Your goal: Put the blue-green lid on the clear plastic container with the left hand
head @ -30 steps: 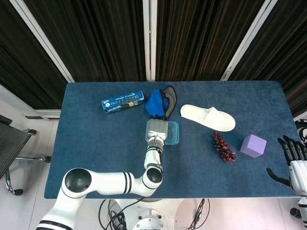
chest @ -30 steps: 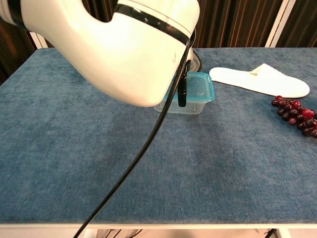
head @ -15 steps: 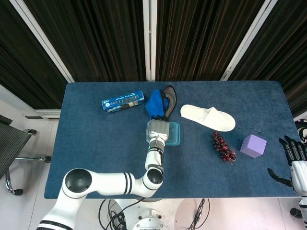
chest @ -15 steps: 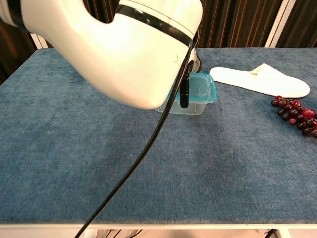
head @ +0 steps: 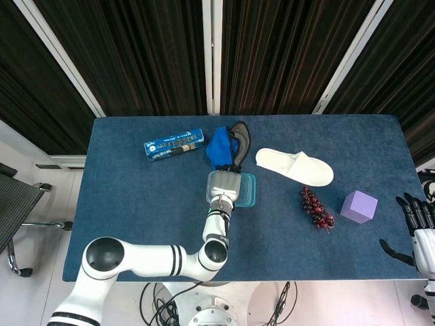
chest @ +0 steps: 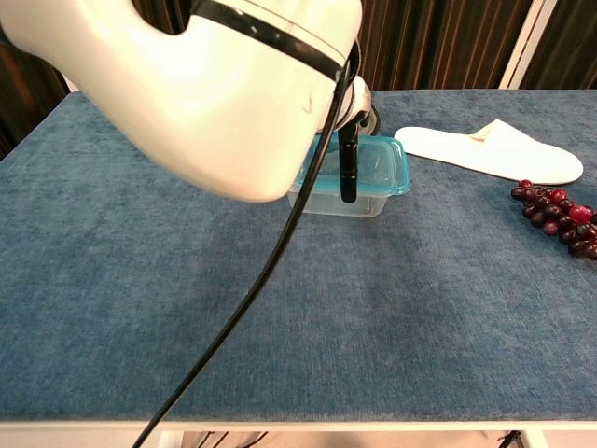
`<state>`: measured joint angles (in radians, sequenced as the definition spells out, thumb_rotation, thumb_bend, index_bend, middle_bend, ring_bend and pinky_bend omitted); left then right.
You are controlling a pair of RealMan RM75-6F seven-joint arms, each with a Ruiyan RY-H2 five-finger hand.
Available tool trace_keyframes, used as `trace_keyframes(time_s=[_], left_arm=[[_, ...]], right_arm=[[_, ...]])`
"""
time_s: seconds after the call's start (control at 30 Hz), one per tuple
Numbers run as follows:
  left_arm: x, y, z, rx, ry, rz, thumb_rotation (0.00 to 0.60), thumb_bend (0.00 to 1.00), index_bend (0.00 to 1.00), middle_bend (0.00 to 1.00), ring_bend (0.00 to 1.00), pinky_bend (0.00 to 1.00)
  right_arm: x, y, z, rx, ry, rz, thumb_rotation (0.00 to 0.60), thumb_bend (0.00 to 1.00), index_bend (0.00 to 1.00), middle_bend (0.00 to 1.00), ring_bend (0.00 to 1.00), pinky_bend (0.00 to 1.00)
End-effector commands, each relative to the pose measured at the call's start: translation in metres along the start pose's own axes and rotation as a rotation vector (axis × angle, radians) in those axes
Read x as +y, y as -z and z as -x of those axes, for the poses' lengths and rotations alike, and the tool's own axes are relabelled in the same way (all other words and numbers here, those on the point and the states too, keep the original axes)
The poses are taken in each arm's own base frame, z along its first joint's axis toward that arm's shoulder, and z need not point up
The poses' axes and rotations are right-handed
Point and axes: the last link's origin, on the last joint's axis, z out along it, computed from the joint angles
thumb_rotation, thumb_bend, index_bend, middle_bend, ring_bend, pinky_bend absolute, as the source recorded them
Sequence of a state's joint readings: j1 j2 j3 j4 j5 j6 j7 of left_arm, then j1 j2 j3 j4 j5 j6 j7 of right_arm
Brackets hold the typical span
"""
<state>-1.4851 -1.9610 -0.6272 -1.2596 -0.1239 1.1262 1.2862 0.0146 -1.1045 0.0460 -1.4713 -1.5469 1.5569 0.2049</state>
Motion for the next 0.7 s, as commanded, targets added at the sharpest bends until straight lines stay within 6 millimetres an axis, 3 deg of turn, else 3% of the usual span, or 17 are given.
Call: trace_keyframes(time_s=[0.03,0.27,0.47,0.7], left_arm=[[-0.004,0.011,-0.005,0.026,0.029,0.081,0.600,0.09,0.00,0.00,0.00,0.07],[-0.011,0.036,0.006,0.109,-0.075,0.288,0.600,0.05,0.11,0.01,0.00,0.03],[-0.008,0.033,0.025,0.103,-0.119,0.334,0.600,0.04,0.16,0.04,0.00,0.02],[-0.012,0.027,0.030,0.110,-0.143,0.314,0.600,0.03,0.17,0.04,0.00,0.02]], right_arm=[[0.000,0.000,0.000,0.001,0.000,-0.002,0.600,0.12,0.00,0.00,0.00,0.00],[-0.003,-0.001,0.002,-0.004,-0.004,-0.008,0.600,0.12,0.00,0.00,0.00,0.00],[-0.006,-0.001,0.002,-0.004,0.002,-0.011,0.600,0.12,0.00,0.00,0.00,0.00],[-0.008,0.000,0.000,-0.004,0.007,-0.008,0.600,0.12,0.00,0.00,0.00,0.00]])
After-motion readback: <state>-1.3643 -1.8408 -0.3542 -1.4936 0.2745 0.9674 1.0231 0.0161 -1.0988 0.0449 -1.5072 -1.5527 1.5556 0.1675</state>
